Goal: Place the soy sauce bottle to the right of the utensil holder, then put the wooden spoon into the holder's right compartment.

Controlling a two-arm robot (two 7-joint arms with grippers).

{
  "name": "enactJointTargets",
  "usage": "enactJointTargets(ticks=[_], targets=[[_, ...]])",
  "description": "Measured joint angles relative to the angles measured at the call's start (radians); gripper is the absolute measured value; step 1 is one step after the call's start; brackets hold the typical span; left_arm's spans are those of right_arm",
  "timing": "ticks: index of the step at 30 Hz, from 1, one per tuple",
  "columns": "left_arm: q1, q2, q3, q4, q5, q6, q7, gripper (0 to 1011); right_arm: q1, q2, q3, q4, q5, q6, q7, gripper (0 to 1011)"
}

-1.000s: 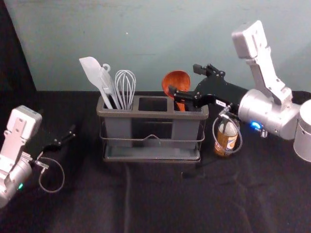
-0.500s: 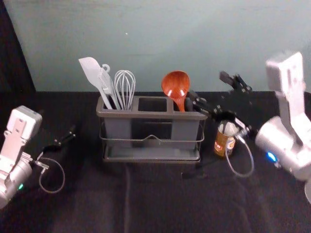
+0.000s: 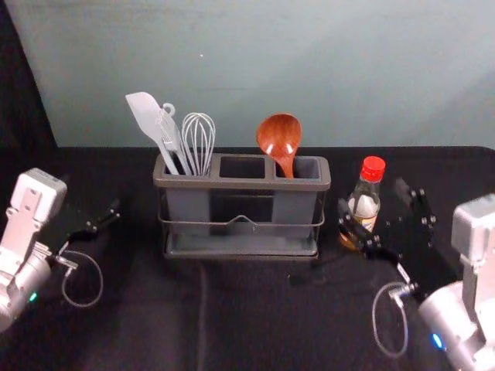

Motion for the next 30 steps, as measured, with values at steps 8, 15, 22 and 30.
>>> enactJointTargets(ticks=[8,15,22,30], targets=[[0.0,0.0,0.0,0.0,0.0,0.0,0.0,1011,-0.033,-0.066,0.011,0.1,-0.01,-0.053,-0.035,1002],[0.0,0.0,0.0,0.0,0.0,0.0,0.0,1012,-0.029,-0.093,0.015,0.139,-0.016,-0.05,-0.029,1002],[0.0,0.0,0.0,0.0,0.0,0.0,0.0,1012,-0.016,-0.106,0.018,0.163,-0.027,-0.032,-0.002,1002],[0.0,0.0,0.0,0.0,0.0,0.0,0.0,1011,-0.013,-0.105,0.02,0.169,-0.014,-0.031,0.021,1002]])
